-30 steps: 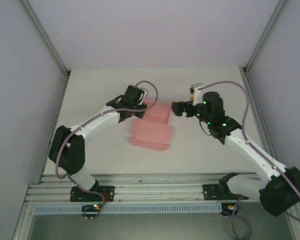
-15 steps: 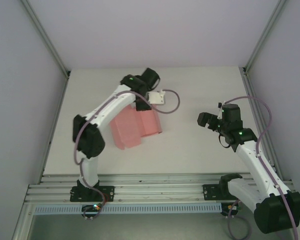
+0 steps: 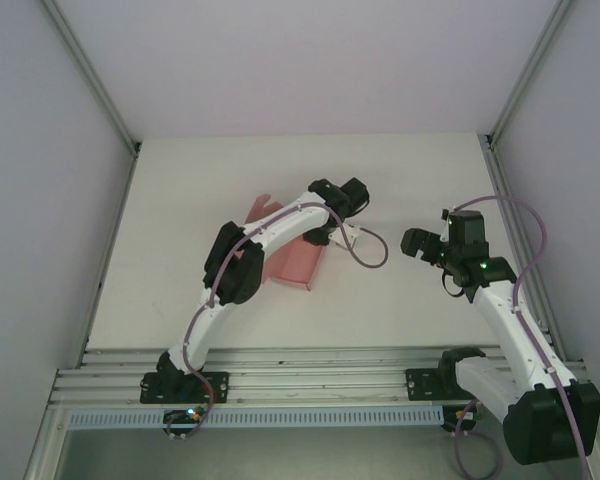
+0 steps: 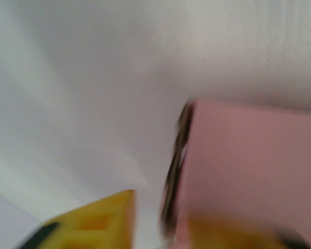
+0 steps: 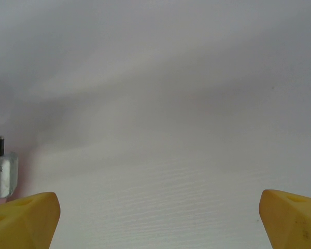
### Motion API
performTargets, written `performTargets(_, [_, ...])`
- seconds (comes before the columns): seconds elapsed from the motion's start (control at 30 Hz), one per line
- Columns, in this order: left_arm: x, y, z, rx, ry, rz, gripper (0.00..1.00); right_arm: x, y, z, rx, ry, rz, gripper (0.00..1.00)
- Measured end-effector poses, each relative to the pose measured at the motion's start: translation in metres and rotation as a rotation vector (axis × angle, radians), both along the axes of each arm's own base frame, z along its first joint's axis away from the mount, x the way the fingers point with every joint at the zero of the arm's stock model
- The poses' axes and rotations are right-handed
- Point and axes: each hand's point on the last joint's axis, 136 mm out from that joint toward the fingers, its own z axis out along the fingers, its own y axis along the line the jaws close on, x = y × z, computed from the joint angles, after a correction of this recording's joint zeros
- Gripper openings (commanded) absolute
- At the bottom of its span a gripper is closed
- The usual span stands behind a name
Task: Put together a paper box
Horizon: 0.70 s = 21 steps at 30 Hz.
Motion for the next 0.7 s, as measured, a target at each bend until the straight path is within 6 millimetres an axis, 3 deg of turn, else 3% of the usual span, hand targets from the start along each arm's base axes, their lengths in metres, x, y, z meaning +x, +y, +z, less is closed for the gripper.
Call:
performTargets(0.23, [0.0, -0.003, 0.0, -0.022, 0.0, 0.015, 0.73, 0.001, 0.004, -0.001, 0.018, 0.005, 0.019, 1.0])
performTargets(0.33, [-0.002, -0.006, 0.0, -0.043, 0.007, 0.022, 1.0, 0.0, 0.006, -0.001, 0.022, 0.004, 0.037, 0.99])
performTargets(0.43, [-0.005, -0.013, 0.008, -0.113, 0.021, 0.047, 1.0, 0.0, 0.009, -0.002, 0.022, 0.004, 0.062, 1.0])
performTargets(0.53, [-0.01, -0.018, 0.032, -0.236, 0.016, 0.08, 1.0, 0.001, 0.013, -0.005, 0.02, 0.013, 0.091, 1.0])
performTargets(0.7, [-0.008, -0.011, 0.114, -0.548, -0.157, 0.158, 1.0, 0.009, 0.028, -0.01, 0.037, 0.03, 0.173, 0.98])
